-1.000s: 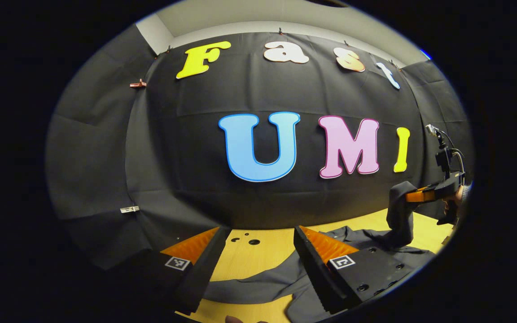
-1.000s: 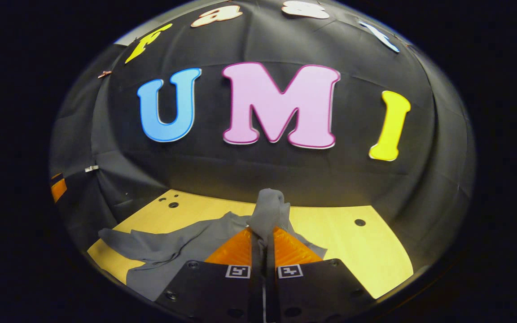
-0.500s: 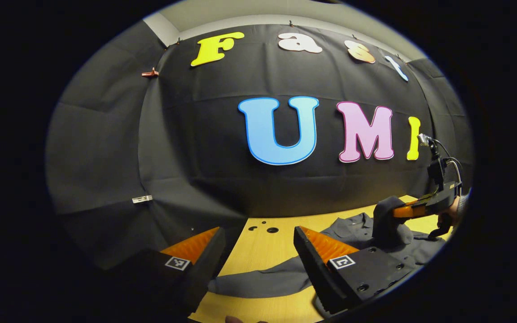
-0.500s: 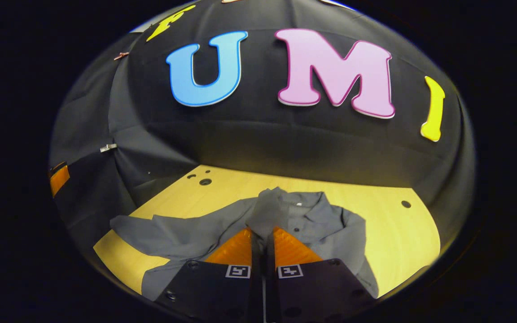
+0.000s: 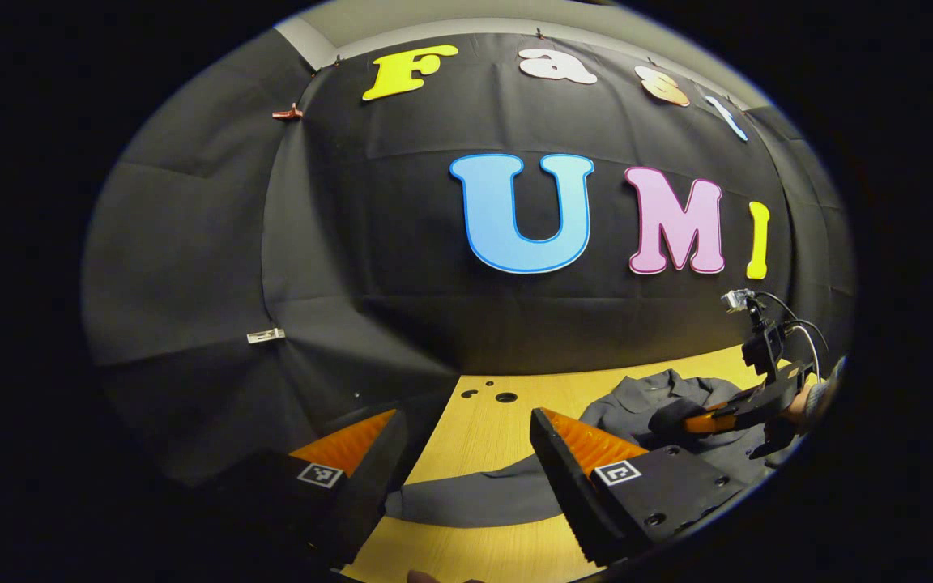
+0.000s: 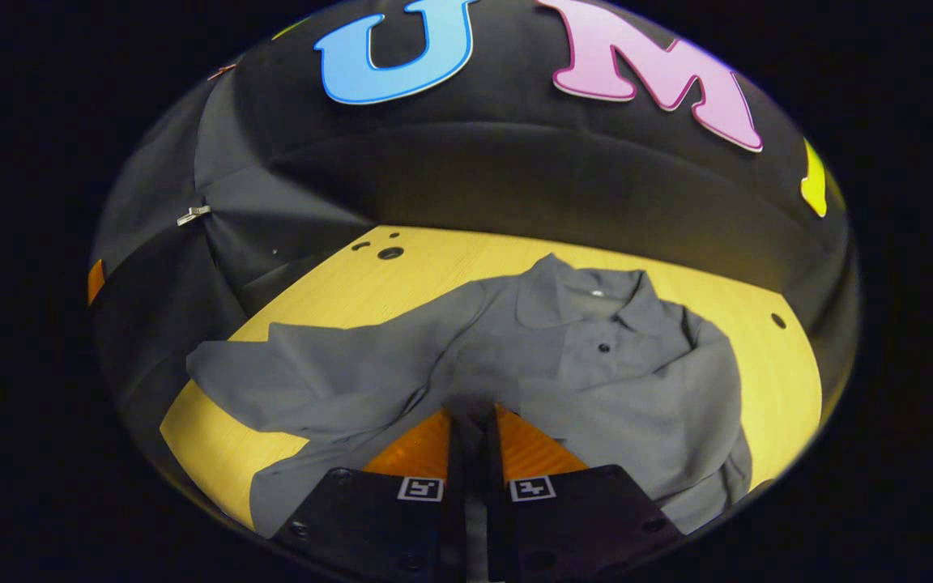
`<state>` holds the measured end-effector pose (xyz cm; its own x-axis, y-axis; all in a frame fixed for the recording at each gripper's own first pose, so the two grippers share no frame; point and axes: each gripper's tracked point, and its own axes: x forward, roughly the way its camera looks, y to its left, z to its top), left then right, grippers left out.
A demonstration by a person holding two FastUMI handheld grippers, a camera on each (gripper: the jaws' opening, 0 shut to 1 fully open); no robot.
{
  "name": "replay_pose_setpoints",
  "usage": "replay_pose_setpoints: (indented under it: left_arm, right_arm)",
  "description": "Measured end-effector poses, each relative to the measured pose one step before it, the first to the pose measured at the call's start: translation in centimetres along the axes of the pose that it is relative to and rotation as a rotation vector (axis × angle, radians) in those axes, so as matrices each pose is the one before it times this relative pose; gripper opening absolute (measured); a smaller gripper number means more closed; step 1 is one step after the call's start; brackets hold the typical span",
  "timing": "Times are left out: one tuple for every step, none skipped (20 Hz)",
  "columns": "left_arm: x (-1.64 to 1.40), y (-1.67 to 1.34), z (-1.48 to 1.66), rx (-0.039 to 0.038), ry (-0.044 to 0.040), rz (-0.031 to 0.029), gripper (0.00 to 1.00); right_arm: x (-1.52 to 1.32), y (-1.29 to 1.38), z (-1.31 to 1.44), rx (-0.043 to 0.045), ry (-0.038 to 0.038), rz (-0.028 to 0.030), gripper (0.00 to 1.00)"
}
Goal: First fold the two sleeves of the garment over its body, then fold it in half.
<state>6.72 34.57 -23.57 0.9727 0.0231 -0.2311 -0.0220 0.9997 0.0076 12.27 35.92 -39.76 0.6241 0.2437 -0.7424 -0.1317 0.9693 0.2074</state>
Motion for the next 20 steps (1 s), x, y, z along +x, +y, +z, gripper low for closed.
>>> replay_pose_setpoints:
  left_arm:
    - [0.132, 0.193, -0.258, -0.01324, 0.00533, 0.00424, 0.97]
    - [0.132, 0.218, -0.508, -0.00726, 0.00743, 0.00988, 0.97]
    - [0.191, 0.381, -0.500, -0.00187, 0.00733, 0.01388, 0.97]
    - [0.231, 0.468, -0.689, 0.00013, 0.00741, 0.01203, 0.96]
    - [0.236, 0.324, -0.568, 0.00121, 0.00958, 0.01018, 0.96]
    - [0.296, 0.316, -0.729, 0.00167, 0.01075, 0.00565, 0.96]
    - [0.316, 0.156, -0.616, 0.00400, 0.00846, 0.00213, 0.96]
    - [0.440, 0.296, -0.678, 0.00584, 0.00983, 0.00482, 0.97]
    - [0.389, 0.225, -0.443, 0.00662, 0.00937, 0.00358, 0.96]
    - [0.402, 0.229, -0.637, 0.00603, 0.00817, 0.00662, 0.97]
    - [0.301, 0.230, -0.462, 0.00319, 0.00936, 0.00690, 0.97]
    - [0.273, 0.279, -0.422, -0.00164, 0.00603, 0.00509, 0.97]
    - [0.330, 0.023, -0.525, -0.00527, 0.01016, 0.00132, 0.97]
    - [0.432, 0.077, -0.856, -0.00926, 0.01295, -0.00414, 0.97]
    - [0.492, -0.007, -0.779, -0.01045, 0.01956, -0.00203, 0.97]
    - [0.527, 0.151, -1.016, -0.00918, 0.02168, 0.00614, 0.97]
    - [0.633, 0.191, -0.786, -0.00923, 0.02057, 0.00691, 0.97]
    - [0.664, 0.221, -0.886, -0.00561, 0.01742, 0.00683, 0.97]
    - [0.680, 0.222, -0.693, -0.00369, 0.01674, 0.00961, 0.97]
    - [0.758, 0.271, -0.797, -0.00577, 0.01735, 0.00762, 0.97]
  right_arm:
    - [0.165, 0.469, -0.407, 0.00280, 0.00838, 0.00909, 0.17]
    - [0.124, 0.445, -0.383, 0.00233, 0.01018, 0.01278, 0.20]
    - [-0.019, 0.758, -0.313, 0.00558, 0.00798, 0.02033, 0.22]
    - [0.138, 0.644, -0.307, 0.00321, 0.00847, 0.01903, 0.28]
    - [-0.106, 0.813, -0.214, 0.00469, 0.00236, 0.02586, 0.15]
    - [-0.137, 0.943, 0.033, 0.00540, -0.00269, 0.02699, 0.32]
    - [-0.125, 0.777, -0.046, 0.00235, -0.00157, 0.02141, 0.35]
    - [0.031, 0.683, -0.051, 0.00267, 0.00237, 0.01971, 0.42]
    - [-0.221, 0.711, -0.165, 0.00684, 0.00311, 0.02305, 0.44]
    - [-0.117, 0.710, -0.181, 0.00602, 0.00676, 0.01927, 0.37]
    - [-0.291, 0.346, 0.001, 0.00511, -0.00020, 0.01137, 0.52]
    - [-0.409, 0.356, 0.181, 0.00466, -0.00976, 0.01005, 0.59]
    - [-0.503, 0.325, 0.264, 0.00391, -0.01078, 0.00848, 0.63]
    - [-0.733, 0.115, 0.233, -0.00110, -0.01585, 0.00546, 0.60]
    - [-0.640, -0.438, 0.063, -0.00584, -0.01015, -0.01031, 0.79]
    - [-0.840, -0.449, 0.046, -0.00008, -0.00466, -0.00778, 0.90]
    - [-0.755, -0.168, 0.018, 0.00399, -0.00788, -0.00598, 0.89]
    - [-0.782, -0.568, 0.170, 0.00070, -0.00764, -0.00964, 0.77]
    - [-0.757, -0.703, 0.090, -0.00518, -0.00927, -0.01355, 0.89]
    - [-0.681, -0.746, 0.091, -0.00484, -0.00638, -0.01569, 0.89]
